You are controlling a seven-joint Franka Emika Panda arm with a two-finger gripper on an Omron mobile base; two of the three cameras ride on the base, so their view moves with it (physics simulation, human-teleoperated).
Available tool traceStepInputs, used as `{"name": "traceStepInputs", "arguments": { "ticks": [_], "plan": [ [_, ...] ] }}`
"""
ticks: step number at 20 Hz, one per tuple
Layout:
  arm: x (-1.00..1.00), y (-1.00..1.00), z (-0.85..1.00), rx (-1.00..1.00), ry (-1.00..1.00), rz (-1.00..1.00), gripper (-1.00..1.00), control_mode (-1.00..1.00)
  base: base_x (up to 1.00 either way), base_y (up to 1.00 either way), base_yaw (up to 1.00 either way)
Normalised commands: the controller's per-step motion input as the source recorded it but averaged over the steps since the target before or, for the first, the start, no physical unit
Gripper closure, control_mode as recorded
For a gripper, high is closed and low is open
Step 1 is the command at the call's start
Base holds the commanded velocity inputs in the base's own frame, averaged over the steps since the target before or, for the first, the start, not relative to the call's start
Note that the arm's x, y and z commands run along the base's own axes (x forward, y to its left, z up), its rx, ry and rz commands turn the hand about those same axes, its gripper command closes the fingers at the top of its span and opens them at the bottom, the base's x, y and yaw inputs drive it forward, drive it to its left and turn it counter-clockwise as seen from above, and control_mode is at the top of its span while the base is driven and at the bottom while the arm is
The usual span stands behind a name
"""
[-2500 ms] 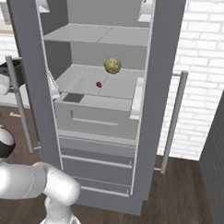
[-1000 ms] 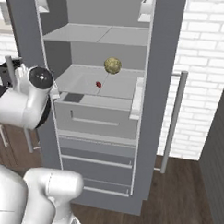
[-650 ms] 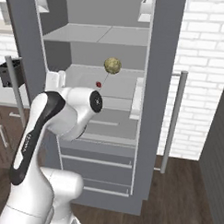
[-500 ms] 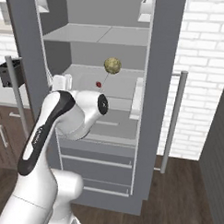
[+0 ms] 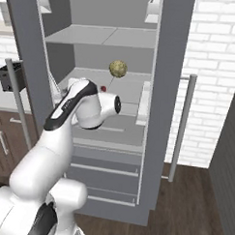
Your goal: Take the strawberry from the fridge and place it on top of the pancake, located on the dining counter.
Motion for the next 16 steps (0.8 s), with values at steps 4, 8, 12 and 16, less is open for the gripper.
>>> {"name": "traceStepInputs", "arguments": {
  "ticks": [4,8,12,16],
  "plan": [
    [0.73,0.3,-0.05,0.0,0.0,0.02,-1.0,-1.0,0.0,0.0,0.0],
    [0.59,0.47,-0.27,-0.01,-0.05,0.07,-1.0,-1.0,0.0,0.0,0.0],
    [0.37,0.42,-0.24,0.0,-0.04,0.08,-1.0,-1.0,0.0,0.0,0.0],
    [0.07,0.52,-0.11,-0.01,-0.02,0.11,-1.0,-1.0,0.0,0.0,0.0]
  ]
}}
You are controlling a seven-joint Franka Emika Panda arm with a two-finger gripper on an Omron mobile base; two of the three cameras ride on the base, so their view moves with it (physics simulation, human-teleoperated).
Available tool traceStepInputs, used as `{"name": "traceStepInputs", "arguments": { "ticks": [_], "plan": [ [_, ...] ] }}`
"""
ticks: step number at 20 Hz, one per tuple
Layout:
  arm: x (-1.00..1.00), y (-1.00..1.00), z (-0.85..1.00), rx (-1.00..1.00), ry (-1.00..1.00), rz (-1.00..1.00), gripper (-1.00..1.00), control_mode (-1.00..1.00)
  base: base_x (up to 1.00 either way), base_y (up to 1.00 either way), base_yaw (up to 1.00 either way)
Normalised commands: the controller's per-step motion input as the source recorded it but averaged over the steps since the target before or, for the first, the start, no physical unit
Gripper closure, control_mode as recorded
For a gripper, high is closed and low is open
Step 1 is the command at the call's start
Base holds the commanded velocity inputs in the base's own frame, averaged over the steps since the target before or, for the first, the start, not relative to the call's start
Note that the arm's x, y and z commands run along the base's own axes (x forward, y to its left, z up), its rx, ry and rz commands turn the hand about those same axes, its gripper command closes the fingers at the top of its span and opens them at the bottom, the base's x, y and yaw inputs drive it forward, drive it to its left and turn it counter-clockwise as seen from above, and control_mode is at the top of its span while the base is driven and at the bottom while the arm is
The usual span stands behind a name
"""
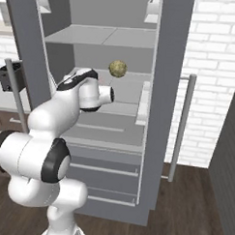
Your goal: Take the strawberry from the fridge and place it on top of the pancake, located on the dining counter.
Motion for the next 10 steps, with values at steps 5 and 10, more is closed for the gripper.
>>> {"name": "traceStepInputs", "arguments": {
  "ticks": [5,10],
  "plan": [
    [0.0,0.78,-0.01,-0.05,-0.03,0.1,-1.0,-1.0,0.0,0.0,0.0],
    [-0.15,0.95,0.0,-0.1,-0.09,0.05,-1.0,-1.0,0.0,0.0,0.0]
  ]
}}
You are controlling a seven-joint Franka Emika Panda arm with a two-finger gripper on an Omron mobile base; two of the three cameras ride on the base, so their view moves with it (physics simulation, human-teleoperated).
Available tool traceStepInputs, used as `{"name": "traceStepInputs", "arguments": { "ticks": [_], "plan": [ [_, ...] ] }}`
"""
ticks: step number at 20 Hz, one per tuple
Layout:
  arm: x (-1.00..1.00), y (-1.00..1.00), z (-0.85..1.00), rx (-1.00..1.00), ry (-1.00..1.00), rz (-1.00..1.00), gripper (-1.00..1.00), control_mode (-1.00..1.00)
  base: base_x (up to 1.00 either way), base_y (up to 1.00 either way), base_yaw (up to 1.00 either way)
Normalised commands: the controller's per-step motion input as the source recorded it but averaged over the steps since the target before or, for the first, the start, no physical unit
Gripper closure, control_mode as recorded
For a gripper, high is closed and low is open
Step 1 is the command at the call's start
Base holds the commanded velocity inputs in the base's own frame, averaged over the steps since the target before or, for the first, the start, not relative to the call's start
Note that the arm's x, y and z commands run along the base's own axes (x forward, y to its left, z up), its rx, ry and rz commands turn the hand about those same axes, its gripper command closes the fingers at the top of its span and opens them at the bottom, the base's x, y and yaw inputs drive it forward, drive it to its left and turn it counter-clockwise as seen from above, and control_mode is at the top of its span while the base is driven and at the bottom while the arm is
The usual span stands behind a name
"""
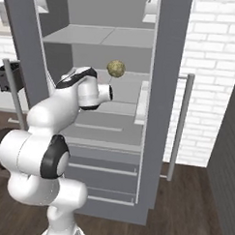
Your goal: Take the strawberry from the fridge and place it on top of the pancake, located on the dining counter.
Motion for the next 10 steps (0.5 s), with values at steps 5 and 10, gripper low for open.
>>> {"name": "traceStepInputs", "arguments": {
  "ticks": [5,10],
  "plan": [
    [-0.73,0.71,0.0,-0.08,-0.19,0.03,-1.0,-1.0,0.0,0.0,0.0],
    [-0.7,0.88,0.0,-0.09,-0.2,0.06,-1.0,-1.0,0.0,0.0,0.0]
  ]
}}
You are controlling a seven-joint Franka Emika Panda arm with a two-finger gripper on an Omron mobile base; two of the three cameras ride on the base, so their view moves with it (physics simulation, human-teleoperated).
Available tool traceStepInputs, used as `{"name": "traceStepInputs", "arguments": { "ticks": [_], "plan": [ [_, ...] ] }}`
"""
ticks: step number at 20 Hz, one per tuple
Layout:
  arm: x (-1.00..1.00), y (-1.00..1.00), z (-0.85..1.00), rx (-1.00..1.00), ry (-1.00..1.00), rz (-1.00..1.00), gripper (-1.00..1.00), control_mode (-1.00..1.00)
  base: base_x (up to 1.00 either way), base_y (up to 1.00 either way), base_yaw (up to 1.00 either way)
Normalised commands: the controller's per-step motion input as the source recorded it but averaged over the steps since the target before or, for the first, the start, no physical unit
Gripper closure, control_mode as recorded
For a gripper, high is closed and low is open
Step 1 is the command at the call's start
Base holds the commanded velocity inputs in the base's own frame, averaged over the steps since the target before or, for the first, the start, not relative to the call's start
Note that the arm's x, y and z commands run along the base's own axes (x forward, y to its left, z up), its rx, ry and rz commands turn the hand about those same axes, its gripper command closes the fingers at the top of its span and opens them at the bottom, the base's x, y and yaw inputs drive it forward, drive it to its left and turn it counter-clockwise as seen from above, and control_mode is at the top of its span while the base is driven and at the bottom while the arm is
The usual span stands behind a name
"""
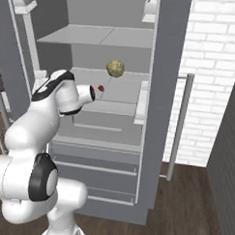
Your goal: Take the strawberry from the fridge and place it on top of the pancake, located on the dining counter.
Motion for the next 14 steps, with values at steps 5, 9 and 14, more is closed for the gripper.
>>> {"name": "traceStepInputs", "arguments": {
  "ticks": [5,9,14],
  "plan": [
    [-0.4,1.0,0.0,-0.14,-0.14,0.05,-1.0,-1.0,0.0,0.0,0.0],
    [-0.26,0.9,0.0,-0.12,-0.07,0.03,-1.0,-1.0,0.0,0.0,0.0],
    [-0.08,0.52,0.0,-0.05,-0.03,0.0,-1.0,-1.0,0.0,0.0,0.0]
  ]
}}
